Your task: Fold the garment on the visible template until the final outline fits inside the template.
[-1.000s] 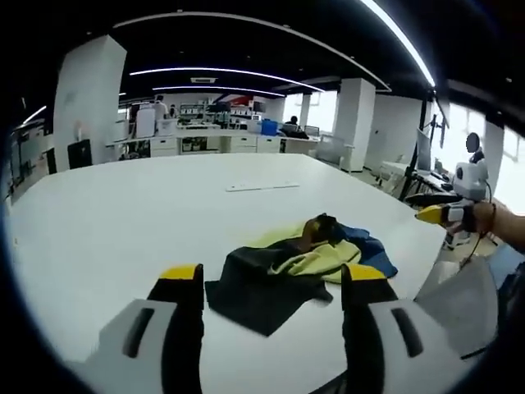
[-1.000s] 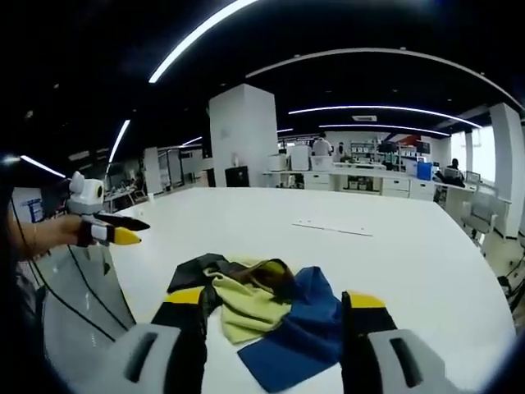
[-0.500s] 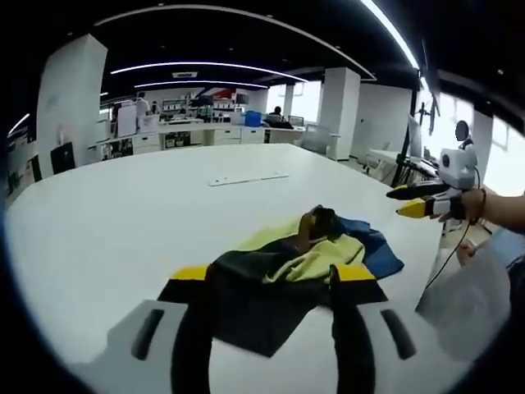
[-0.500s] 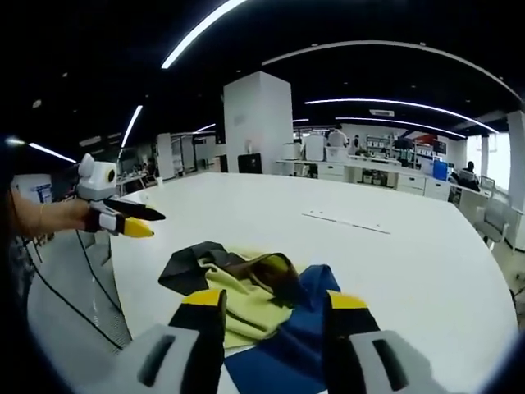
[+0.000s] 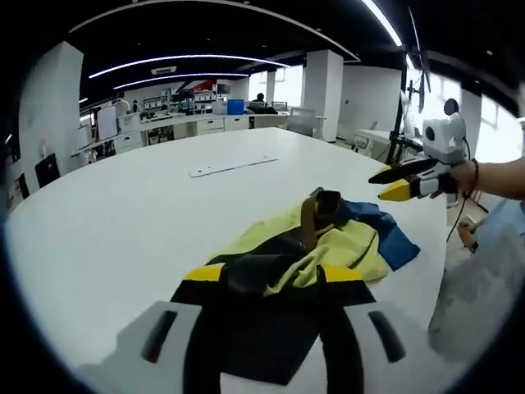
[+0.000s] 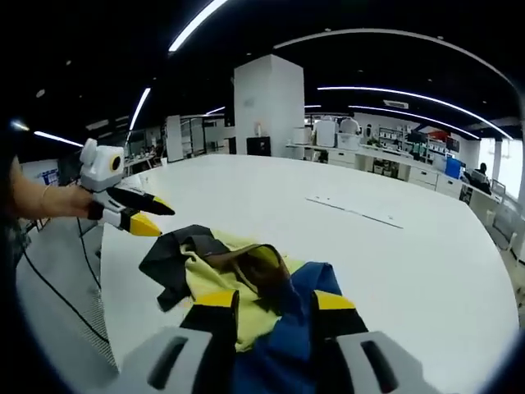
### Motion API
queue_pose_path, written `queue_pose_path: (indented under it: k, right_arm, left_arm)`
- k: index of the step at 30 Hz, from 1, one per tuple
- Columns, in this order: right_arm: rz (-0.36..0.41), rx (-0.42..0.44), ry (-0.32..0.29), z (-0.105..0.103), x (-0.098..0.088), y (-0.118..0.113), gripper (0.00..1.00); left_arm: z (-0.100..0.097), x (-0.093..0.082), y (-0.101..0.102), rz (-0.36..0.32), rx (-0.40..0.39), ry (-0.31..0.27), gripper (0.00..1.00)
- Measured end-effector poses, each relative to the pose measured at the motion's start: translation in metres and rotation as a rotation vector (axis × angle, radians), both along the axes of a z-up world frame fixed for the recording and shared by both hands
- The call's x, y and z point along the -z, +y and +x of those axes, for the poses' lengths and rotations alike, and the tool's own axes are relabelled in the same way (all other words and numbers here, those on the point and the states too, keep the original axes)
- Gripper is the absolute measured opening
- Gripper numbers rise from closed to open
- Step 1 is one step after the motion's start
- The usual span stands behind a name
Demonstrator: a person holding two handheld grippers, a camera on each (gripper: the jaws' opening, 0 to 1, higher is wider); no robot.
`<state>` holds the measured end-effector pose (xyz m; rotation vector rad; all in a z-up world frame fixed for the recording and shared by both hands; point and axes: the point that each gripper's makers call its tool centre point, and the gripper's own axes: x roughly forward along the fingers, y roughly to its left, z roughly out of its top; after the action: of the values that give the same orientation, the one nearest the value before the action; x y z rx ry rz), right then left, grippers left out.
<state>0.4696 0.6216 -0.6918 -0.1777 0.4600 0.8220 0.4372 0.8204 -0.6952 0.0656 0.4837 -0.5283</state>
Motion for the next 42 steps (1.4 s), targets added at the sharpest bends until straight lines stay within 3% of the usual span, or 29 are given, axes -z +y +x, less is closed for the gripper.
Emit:
queue_pose_path:
  k: [9, 15, 24, 29, 37, 42]
  right_arm:
    - [-0.019, -0.032, 0.056, 0.019, 0.029, 0.013, 0.2]
    - [0.007, -0.009, 0.106, 0.029, 0.039, 0.015, 0.16]
    - [-0.039, -0.008, 0.13, 0.035, 0.056, 0.011, 0.08]
    - [-0.026, -0.001, 0.149, 0.036, 0.06, 0.011, 0.0]
    - [0.028, 0.022, 0.143, 0.034, 0.049, 0.009, 0.0]
    - [0.066, 0.027, 0.097, 0.036, 0.026, 0.009, 0.0]
  left_arm:
    - [0.021, 0.015, -0.012, 0.036, 0.033, 0.015, 0.33]
    - [0.03, 0.029, -0.015, 0.099, 0.057, 0.019, 0.23]
    - [0.033, 0.043, -0.013, 0.101, 0.05, 0.053, 0.16]
    - [0.035, 0.044, -0.01, 0.073, 0.037, 0.044, 0.04]
    - [0.033, 0.035, -0.005, 0.026, 0.019, 0.039, 0.0]
    - [0.032, 0.013, 0.0, -0.01, 0.014, 0.007, 0.0]
